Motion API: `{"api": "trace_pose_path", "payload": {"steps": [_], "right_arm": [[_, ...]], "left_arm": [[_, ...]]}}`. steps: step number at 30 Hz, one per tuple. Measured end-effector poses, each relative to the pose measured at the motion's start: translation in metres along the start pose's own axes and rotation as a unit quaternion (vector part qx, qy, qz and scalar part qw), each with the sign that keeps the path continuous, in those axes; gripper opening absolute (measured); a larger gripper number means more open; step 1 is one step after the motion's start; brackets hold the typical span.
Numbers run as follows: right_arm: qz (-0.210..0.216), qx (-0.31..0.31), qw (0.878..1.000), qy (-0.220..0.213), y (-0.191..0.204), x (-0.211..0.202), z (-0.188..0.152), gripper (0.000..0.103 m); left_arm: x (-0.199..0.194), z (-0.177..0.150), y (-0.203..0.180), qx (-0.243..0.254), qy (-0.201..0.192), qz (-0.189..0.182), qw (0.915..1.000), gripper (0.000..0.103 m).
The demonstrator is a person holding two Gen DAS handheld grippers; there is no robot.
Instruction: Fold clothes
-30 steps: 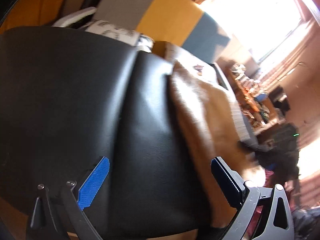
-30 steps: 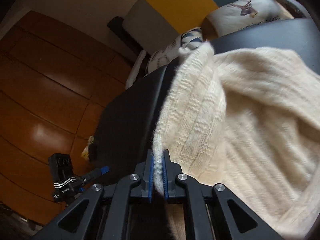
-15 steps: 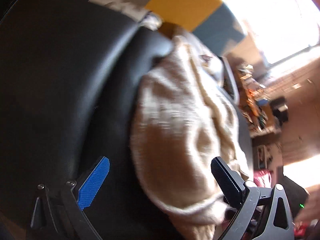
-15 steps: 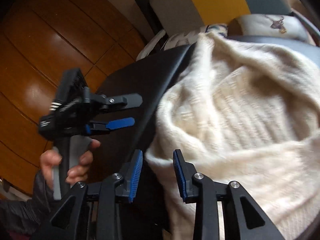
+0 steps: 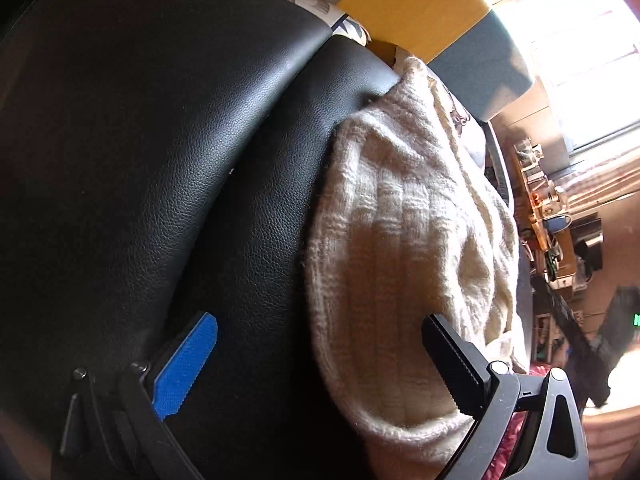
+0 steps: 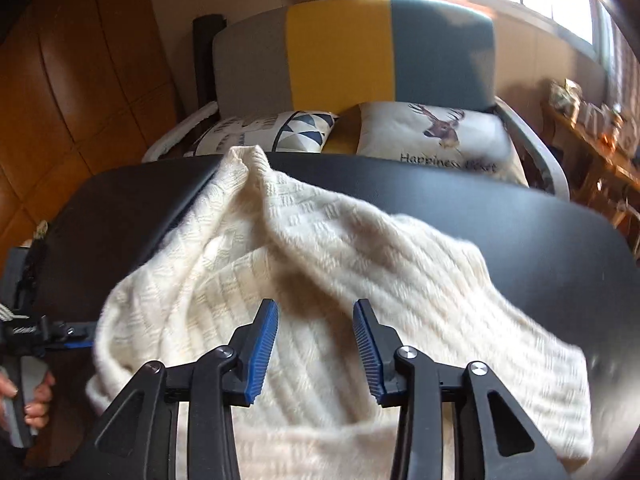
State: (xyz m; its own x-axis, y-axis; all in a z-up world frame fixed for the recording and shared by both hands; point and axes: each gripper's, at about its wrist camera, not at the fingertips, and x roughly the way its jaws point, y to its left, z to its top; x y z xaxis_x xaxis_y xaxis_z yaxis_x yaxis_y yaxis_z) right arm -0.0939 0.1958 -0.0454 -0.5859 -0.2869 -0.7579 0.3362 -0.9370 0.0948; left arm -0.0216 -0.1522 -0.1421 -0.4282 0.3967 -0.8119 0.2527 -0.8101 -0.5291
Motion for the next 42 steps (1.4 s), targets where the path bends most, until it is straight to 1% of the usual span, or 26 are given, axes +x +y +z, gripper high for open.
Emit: {"api": "trace_pose_path", "payload": {"steps": [3,4,6,7,8,9,11,12,14,17,19,20,21,22,23,24,26,28,29,32,34,36,37,38,39,42], "right_arm": [[-0.016,-0.036,0.999,0.022,0.007,0.04,0.011,0.042],[-0.027,-0.048,0.998,0.029,0.007,0.053,0.013,0.042],[-0.047,-0.071,0.994,0.062,0.007,0.076,0.014,0.042],[-0.074,-0.084,0.991,0.068,0.007,0.082,0.013,0.041],[-0.105,-0.097,0.987,0.07,0.007,0.088,0.012,0.034],[-0.133,-0.104,0.983,0.067,0.005,0.091,0.013,0.017],[-0.149,-0.09,0.983,0.061,-0.005,0.089,0.017,0.0],[-0.149,-0.076,0.984,0.054,-0.012,0.085,0.022,0.0],[-0.157,-0.053,0.985,0.036,-0.03,0.071,0.034,0.0],[-0.187,-0.023,0.982,0.015,-0.06,0.051,0.049,0.0],[-0.199,0.01,0.98,0.012,-0.085,0.042,0.059,0.0],[-0.194,0.035,0.98,0.012,-0.098,0.039,0.062,0.003],[-0.185,0.063,0.981,0.012,-0.11,0.036,0.065,0.009],[-0.158,0.09,0.983,0.002,-0.118,0.03,0.065,0.015],[-0.119,0.105,0.987,-0.007,-0.12,0.025,0.063,0.03],[-0.09,0.093,0.992,-0.008,-0.114,0.023,0.058,0.031],[-0.052,0.035,0.998,-0.003,-0.091,0.023,0.044,0.033],[-0.028,-0.025,0.999,0.012,-0.063,0.027,0.025,0.034],[-0.027,-0.05,0.998,0.018,-0.051,0.031,0.016,0.036],[-0.033,-0.112,0.992,0.041,-0.022,0.049,-0.004,0.037],[-0.076,-0.156,0.984,0.047,-0.009,0.064,-0.012,0.037],[-0.137,-0.198,0.969,0.059,-0.001,0.083,-0.016,0.036],[-0.168,-0.212,0.96,0.07,0.0,0.094,-0.017,0.035],[-0.191,-0.214,0.955,0.077,-0.002,0.101,-0.017,0.035],[-0.198,-0.201,0.956,0.076,-0.006,0.104,-0.015,0.035],[-0.192,-0.162,0.964,0.087,-0.021,0.105,-0.016,0.035]], "left_arm": [[-0.002,-0.005,-0.001,-0.001,-0.012,-0.011,0.9999,0.099],[-0.002,-0.006,-0.001,-0.003,-0.015,-0.014,0.9998,0.094],[-0.001,-0.008,-0.002,-0.001,-0.018,-0.028,0.9994,0.053],[0.005,-0.008,-0.004,0.001,-0.002,-0.037,0.9993,0.016],[0.011,-0.008,-0.004,-0.001,0.008,-0.04,0.9992,0.011],[0.016,-0.008,-0.003,-0.005,0.017,-0.041,0.999,0.011],[0.016,-0.01,-0.003,0.004,0.009,-0.039,0.9992,0.008],[0.015,-0.01,-0.004,0.009,0.004,-0.038,0.9992,0.007],[0.008,-0.006,-0.007,0.021,-0.013,-0.047,0.9986,0.006],[-0.001,0.005,-0.012,0.039,-0.036,-0.037,0.9979,0.005],[-0.004,0.012,-0.01,0.044,-0.044,-0.03,0.9976,0.005],[-0.005,0.016,-0.008,0.046,-0.047,-0.016,0.9977,0.004],[-0.006,0.02,-0.004,0.04,-0.049,-0.014,0.9979,0.004],[-0.007,0.024,0.0,0.034,-0.05,-0.013,0.9981,0.003],[-0.01,0.026,0.004,0.032,-0.054,-0.015,0.9979,0.003],[-0.013,0.027,0.009,0.03,-0.059,-0.018,0.9977,0.003],[-0.016,0.027,0.015,0.031,-0.061,-0.02,0.9975,0.003],[-0.011,0.024,0.024,0.028,-0.037,-0.018,0.9988,0.004],[-0.006,0.023,0.023,0.018,-0.024,-0.026,0.9992,0.004],[0.0,0.012,0.036,-0.036,0.005,-0.053,0.9979,0.005],[-0.003,0.001,0.041,-0.053,0.013,-0.06,0.9967,0.007],[-0.006,-0.009,0.035,-0.05,0.017,-0.066,0.9965,0.019],[-0.007,-0.013,0.035,-0.064,0.023,-0.08,0.9945,0.028],[-0.008,-0.016,0.034,-0.073,0.032,-0.1,0.9918,0.035],[-0.008,-0.019,0.033,-0.081,0.042,-0.121,0.9885,0.037],[-0.007,-0.026,0.016,-0.078,0.048,-0.13,0.9873,0.043]]}}
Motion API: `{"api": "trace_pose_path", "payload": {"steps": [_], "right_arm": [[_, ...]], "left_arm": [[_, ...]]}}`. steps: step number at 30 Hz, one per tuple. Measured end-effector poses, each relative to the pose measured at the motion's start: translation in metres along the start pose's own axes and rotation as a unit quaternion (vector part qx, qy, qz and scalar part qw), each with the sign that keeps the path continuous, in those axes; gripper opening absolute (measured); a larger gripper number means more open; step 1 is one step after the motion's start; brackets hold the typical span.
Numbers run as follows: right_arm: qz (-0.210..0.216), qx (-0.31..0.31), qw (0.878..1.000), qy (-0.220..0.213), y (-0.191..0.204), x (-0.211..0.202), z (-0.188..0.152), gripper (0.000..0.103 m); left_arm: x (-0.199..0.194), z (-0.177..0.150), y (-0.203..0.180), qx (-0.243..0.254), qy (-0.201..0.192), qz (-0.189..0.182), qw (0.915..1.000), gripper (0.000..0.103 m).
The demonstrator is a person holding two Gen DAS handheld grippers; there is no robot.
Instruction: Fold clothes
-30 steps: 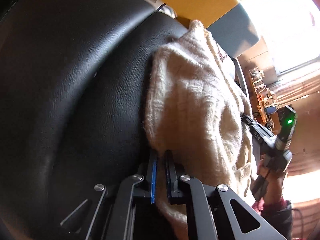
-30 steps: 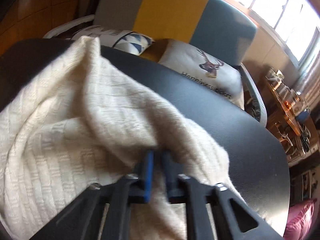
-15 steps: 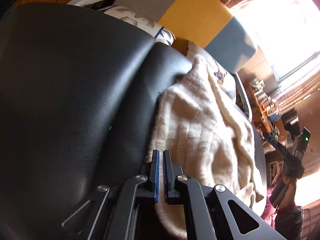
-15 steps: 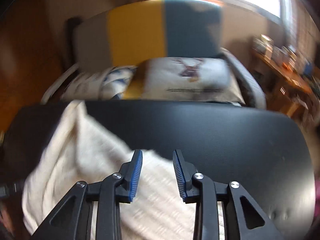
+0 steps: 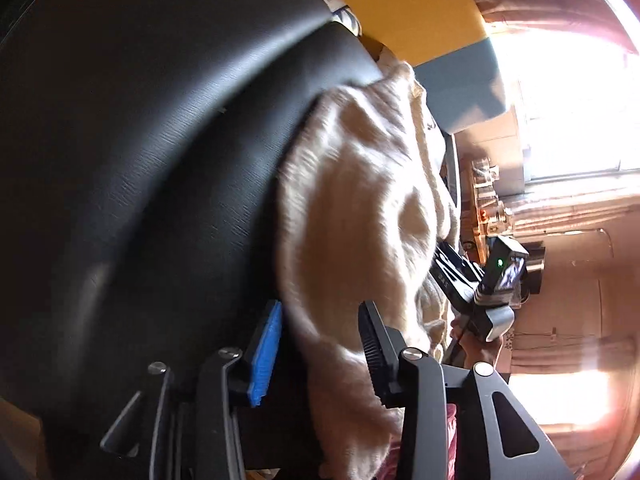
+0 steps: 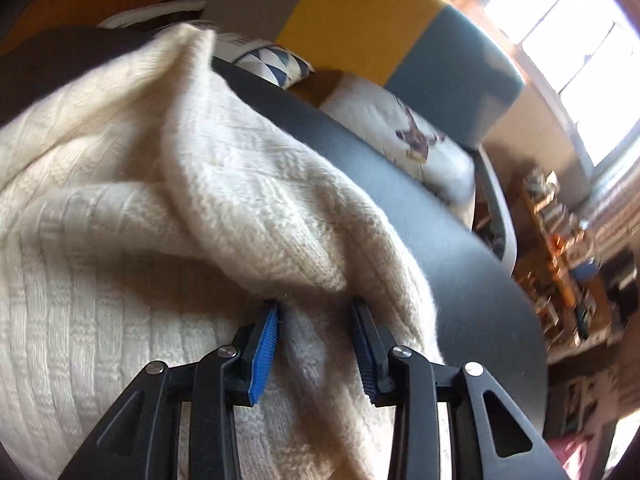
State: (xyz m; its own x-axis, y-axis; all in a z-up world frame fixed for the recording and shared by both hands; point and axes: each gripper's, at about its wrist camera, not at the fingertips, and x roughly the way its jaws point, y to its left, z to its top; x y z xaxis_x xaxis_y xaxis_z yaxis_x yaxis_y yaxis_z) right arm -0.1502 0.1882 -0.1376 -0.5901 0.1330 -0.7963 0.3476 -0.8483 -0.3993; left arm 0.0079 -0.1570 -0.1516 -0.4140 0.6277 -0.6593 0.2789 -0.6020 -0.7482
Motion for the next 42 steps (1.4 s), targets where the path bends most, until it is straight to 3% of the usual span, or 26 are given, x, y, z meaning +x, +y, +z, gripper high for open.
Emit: {"api": "trace_pose_path", "payload": {"steps": [4,6,7,8,10,14,16,18,20,23,24,27,30,32,36,39,40,42], "right_arm": [[-0.005,0.012,1.0,0.01,-0.009,0.003,-0.015,0.036],[-0.003,0.023,1.0,0.011,-0.017,0.002,-0.022,0.036],[0.0,0.031,0.999,0.012,-0.022,0.002,-0.025,0.036],[0.003,0.04,0.999,0.013,-0.028,0.003,-0.027,0.036],[0.008,0.059,0.998,0.018,-0.04,0.006,-0.031,0.036],[0.052,0.128,0.99,0.03,-0.075,0.01,-0.043,0.036],[0.091,0.193,0.976,0.041,-0.098,0.016,-0.051,0.037],[0.136,0.267,0.953,0.047,-0.121,0.024,-0.058,0.037],[0.181,0.336,0.923,0.048,-0.142,0.031,-0.065,0.037],[0.2,0.377,0.903,0.043,-0.153,0.02,-0.068,0.037],[0.196,0.38,0.903,0.038,-0.153,0.011,-0.068,0.037],[0.173,0.339,0.924,0.022,-0.138,-0.025,-0.066,0.038],[0.198,0.28,0.939,0.016,-0.109,-0.058,-0.071,0.039],[0.211,0.251,0.945,0.018,-0.088,-0.074,-0.08,0.039],[0.251,0.214,0.944,0.011,-0.042,-0.098,-0.093,0.04],[0.229,0.178,0.957,0.02,-0.007,-0.104,-0.087,0.04],[0.241,0.184,0.953,0.025,-0.001,-0.102,-0.086,0.04],[0.286,0.214,0.933,0.034,0.007,-0.095,-0.086,0.04]], "left_arm": [[0.023,-0.009,-0.018,-0.019,0.047,-0.026,0.9984,0.044],[0.031,-0.012,-0.024,-0.022,0.05,-0.026,0.9982,0.044],[0.036,-0.012,-0.028,-0.023,0.05,-0.024,0.9982,0.037],[0.04,-0.011,-0.032,-0.025,0.05,-0.022,0.9982,0.021],[0.039,-0.007,-0.041,-0.014,0.033,-0.016,0.9992,0.012],[0.02,0.021,-0.085,0.062,-0.033,0.003,0.9975,0.01],[0.0,0.038,-0.106,0.108,-0.086,0.027,0.99,0.01],[-0.018,0.062,-0.116,0.144,-0.131,0.079,0.9777,0.01],[-0.026,0.082,-0.112,0.152,-0.148,0.126,0.9691,0.01],[-0.026,0.111,-0.087,0.142,-0.131,0.188,0.9629,0.01],[-0.026,0.118,-0.076,0.128,-0.118,0.188,0.9666,0.01],[-0.035,0.127,-0.043,0.077,-0.101,0.166,0.978,0.012],[-0.043,0.118,-0.033,0.062,-0.098,0.143,0.9829,0.012],[-0.049,0.1,-0.027,0.061,-0.085,0.122,0.987,0.015],[-0.038,0.054,-0.028,0.079,-0.045,0.093,0.9915,0.02],[-0.025,0.028,-0.037,0.096,-0.029,0.089,0.9909,0.02],[-0.022,0.021,-0.042,0.097,-0.032,0.081,0.9915,0.02],[-0.016,0.005,-0.068,0.144,-0.036,0.06,0.9871,0.022]]}}
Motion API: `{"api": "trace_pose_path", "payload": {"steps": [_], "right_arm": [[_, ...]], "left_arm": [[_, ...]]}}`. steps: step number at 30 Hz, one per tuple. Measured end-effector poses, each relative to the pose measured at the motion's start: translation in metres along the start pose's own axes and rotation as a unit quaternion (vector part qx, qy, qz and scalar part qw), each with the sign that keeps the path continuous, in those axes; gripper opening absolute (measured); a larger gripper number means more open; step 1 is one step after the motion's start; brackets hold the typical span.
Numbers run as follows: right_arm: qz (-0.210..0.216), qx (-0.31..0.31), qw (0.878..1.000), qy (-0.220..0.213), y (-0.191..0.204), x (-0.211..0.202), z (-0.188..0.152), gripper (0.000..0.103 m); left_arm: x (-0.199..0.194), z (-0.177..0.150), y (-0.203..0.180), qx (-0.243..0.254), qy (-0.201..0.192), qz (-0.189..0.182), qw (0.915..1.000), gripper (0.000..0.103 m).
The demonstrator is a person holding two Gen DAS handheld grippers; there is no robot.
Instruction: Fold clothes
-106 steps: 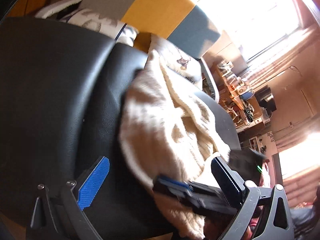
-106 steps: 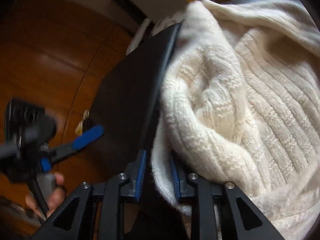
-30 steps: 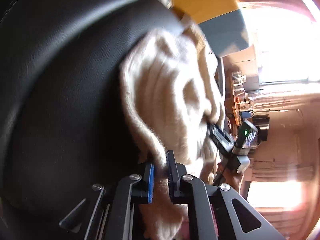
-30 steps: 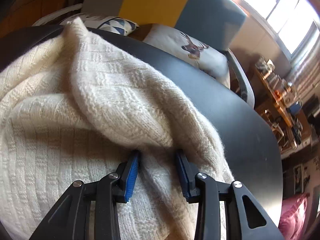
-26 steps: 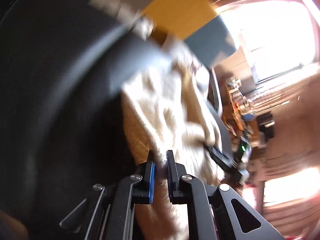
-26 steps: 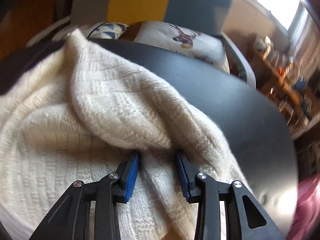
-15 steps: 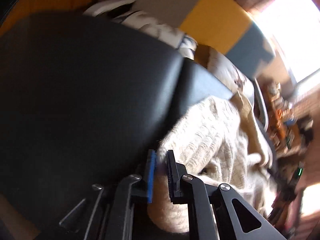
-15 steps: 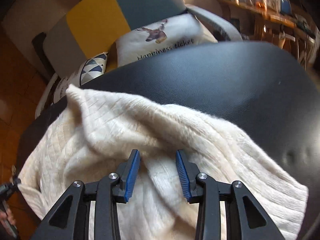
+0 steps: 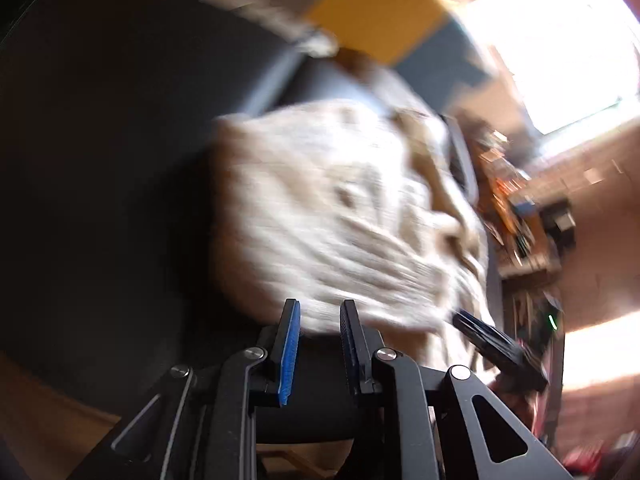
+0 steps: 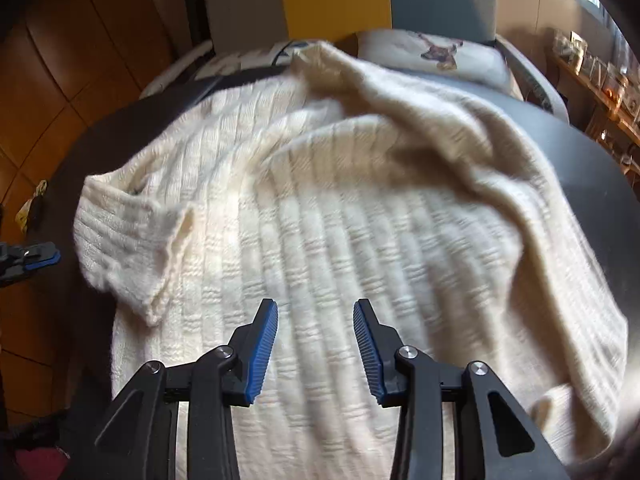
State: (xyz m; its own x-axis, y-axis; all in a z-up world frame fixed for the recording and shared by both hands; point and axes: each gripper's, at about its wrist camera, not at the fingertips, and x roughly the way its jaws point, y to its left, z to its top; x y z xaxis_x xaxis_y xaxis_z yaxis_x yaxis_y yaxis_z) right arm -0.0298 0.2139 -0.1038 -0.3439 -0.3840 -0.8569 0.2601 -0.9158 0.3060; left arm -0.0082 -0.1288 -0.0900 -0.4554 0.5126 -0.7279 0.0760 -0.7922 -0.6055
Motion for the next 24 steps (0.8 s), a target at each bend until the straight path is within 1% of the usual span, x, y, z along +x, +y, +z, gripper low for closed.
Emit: {"api": "trace_pose_path", "payload": {"steps": [1,2,3,4,6,7,8,9,11,13,14,15,16,17,19,22,24], "right_arm": [[0.047,0.027,0.999,0.001,-0.001,0.004,0.0,0.04],[0.106,0.059,0.993,0.0,-0.002,0.007,-0.001,0.04],[0.164,0.091,0.982,0.0,-0.003,0.01,-0.001,0.042],[0.175,0.103,0.979,-0.003,-0.002,0.013,-0.001,0.044],[0.145,0.1,0.984,-0.007,0.003,0.019,0.001,0.044],[0.15,0.105,0.983,-0.008,0.003,0.023,0.001,0.045],[0.154,0.101,0.983,-0.016,0.006,0.023,0.0,0.039],[0.152,0.091,0.984,-0.029,0.01,0.02,0.0,0.026],[0.152,0.057,0.986,-0.049,0.023,0.013,-0.001,0.015],[0.154,-0.005,0.987,-0.048,0.049,0.006,-0.003,0.015],[0.144,-0.036,0.988,-0.044,0.061,0.005,-0.005,0.015],[0.137,-0.055,0.988,-0.04,0.07,0.006,-0.008,0.015],[0.14,-0.063,0.987,-0.035,0.075,0.008,-0.011,0.015],[0.151,-0.066,0.986,-0.033,0.08,0.01,-0.015,0.015],[0.176,-0.083,0.98,-0.03,0.092,0.011,-0.022,0.015],[0.207,-0.118,0.971,-0.021,0.114,0.015,-0.032,0.014],[0.229,-0.137,0.964,-0.008,0.126,0.018,-0.038,0.015]], "left_arm": [[0.004,-0.003,-0.017,0.024,0.005,-0.017,0.9996,0.03],[0.01,-0.003,-0.024,0.029,0.012,-0.027,0.9991,0.039],[0.016,-0.002,-0.031,0.031,0.02,-0.037,0.9986,0.041],[0.024,0.0,-0.032,0.028,0.032,-0.039,0.9983,0.042],[0.042,0.006,-0.032,0.019,0.059,-0.039,0.9973,0.042],[0.051,0.01,-0.032,0.01,0.067,-0.043,0.9968,0.042],[0.055,0.013,-0.03,0.001,0.078,-0.047,0.9959,0.042],[0.061,0.018,-0.029,-0.013,0.086,-0.05,0.995,0.042],[0.073,0.026,-0.028,-0.041,0.101,-0.055,0.9925,0.043],[0.083,0.034,-0.028,-0.059,0.121,-0.063,0.9888,0.044],[0.08,0.034,-0.026,-0.065,0.127,-0.064,0.9877,0.046],[0.084,0.038,-0.026,-0.069,0.132,-0.064,0.9868,0.046],[0.086,0.042,-0.027,-0.076,0.135,-0.062,0.986,0.048],[0.092,0.044,-0.029,-0.073,0.144,-0.054,0.9855,0.053],[0.104,0.048,-0.035,-0.065,0.162,-0.036,0.9841,0.06],[0.127,0.05,-0.044,-0.045,0.199,-0.006,0.9789,0.061],[0.133,0.048,-0.044,-0.034,0.207,0.01,0.9778,0.058]]}}
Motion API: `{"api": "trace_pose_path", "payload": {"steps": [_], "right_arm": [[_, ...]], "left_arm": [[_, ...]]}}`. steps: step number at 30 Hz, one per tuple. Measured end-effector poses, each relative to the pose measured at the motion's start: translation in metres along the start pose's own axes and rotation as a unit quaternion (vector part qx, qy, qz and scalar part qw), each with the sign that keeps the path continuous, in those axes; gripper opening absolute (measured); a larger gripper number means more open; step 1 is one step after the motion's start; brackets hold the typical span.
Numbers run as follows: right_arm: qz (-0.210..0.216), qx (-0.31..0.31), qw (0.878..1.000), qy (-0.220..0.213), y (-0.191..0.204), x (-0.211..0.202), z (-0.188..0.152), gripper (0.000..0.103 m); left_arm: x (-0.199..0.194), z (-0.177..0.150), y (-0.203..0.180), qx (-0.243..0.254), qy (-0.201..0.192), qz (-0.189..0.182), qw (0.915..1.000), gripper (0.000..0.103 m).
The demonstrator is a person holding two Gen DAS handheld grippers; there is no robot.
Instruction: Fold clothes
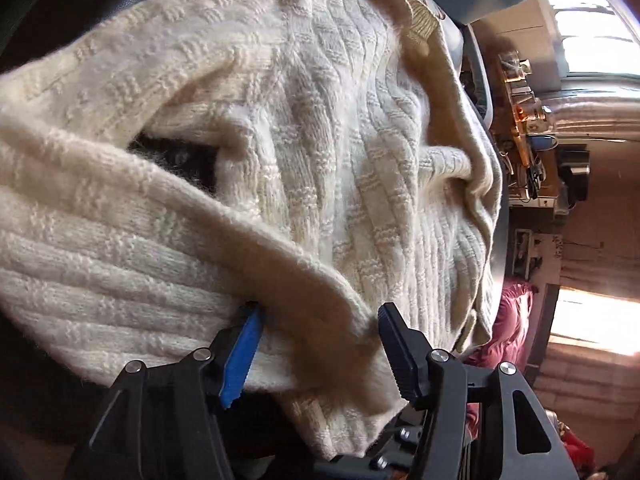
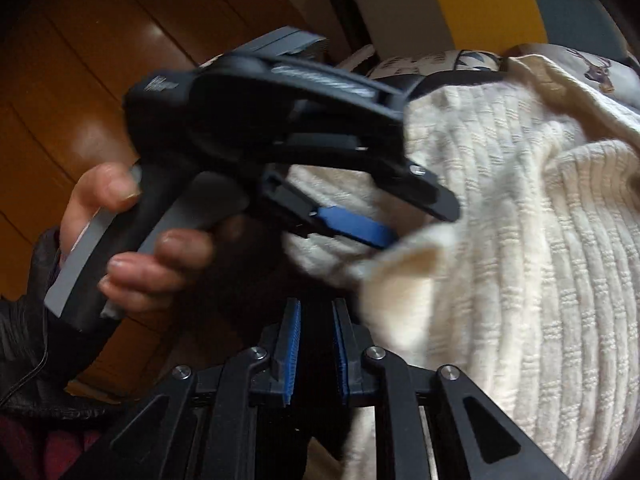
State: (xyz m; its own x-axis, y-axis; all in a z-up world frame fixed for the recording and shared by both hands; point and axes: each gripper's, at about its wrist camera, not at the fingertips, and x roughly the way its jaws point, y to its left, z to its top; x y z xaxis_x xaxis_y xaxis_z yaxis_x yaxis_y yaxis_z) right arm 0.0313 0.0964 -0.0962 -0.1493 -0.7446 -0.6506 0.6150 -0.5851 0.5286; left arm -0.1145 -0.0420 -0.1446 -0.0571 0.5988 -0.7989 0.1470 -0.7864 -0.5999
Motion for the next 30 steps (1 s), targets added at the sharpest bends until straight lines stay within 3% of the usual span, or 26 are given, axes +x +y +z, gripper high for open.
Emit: {"api": "trace_pose_path", "payload": {"steps": [2,3,5,6,12,15,16,19,23,26,30], "right_arm": [[0.027,-0.001,1.0,0.01,0.005,0.003,-0.004,0.019],[0.05,0.011,0.999,0.009,0.003,0.0,-0.007,0.021],[0.069,0.033,0.997,-0.012,-0.006,-0.016,-0.011,0.026],[0.062,0.044,0.997,-0.023,-0.013,-0.024,-0.014,0.027],[-0.029,0.116,0.991,-0.066,-0.059,-0.064,-0.029,0.03],[-0.034,0.137,0.986,-0.094,-0.07,-0.074,-0.031,0.032],[-0.032,0.138,0.985,-0.1,-0.071,-0.075,-0.029,0.033],[-0.011,0.146,0.985,-0.095,-0.074,-0.066,-0.017,0.035],[-0.009,0.167,0.984,-0.068,-0.08,-0.041,-0.008,0.036],[-0.009,0.189,0.981,-0.043,-0.087,-0.02,-0.007,0.036],[-0.014,0.167,0.985,-0.043,-0.08,-0.003,-0.001,0.018]], "left_arm": [[-0.004,-0.006,0.0,0.029,-0.003,0.023,0.9993,0.033],[-0.008,-0.01,0.007,0.032,-0.006,0.028,0.9991,0.029],[-0.02,-0.018,0.028,0.014,-0.019,0.027,0.9994,0.005],[-0.031,-0.024,0.037,0.013,-0.035,0.024,0.999,0.004],[-0.106,-0.062,0.097,-0.005,-0.123,0.017,0.9923,0.003],[-0.123,-0.071,0.116,-0.035,-0.147,-0.007,0.9885,0.005],[-0.121,-0.072,0.11,-0.032,-0.145,-0.019,0.9887,0.007],[-0.104,-0.063,0.084,-0.018,-0.132,-0.057,0.9895,0.028],[-0.058,-0.042,0.039,-0.007,-0.086,-0.059,0.9945,0.036],[-0.03,-0.024,0.028,-0.031,-0.053,-0.052,0.9968,0.04],[-0.012,-0.008,0.029,-0.072,-0.028,-0.05,0.9958,0.046]]}}
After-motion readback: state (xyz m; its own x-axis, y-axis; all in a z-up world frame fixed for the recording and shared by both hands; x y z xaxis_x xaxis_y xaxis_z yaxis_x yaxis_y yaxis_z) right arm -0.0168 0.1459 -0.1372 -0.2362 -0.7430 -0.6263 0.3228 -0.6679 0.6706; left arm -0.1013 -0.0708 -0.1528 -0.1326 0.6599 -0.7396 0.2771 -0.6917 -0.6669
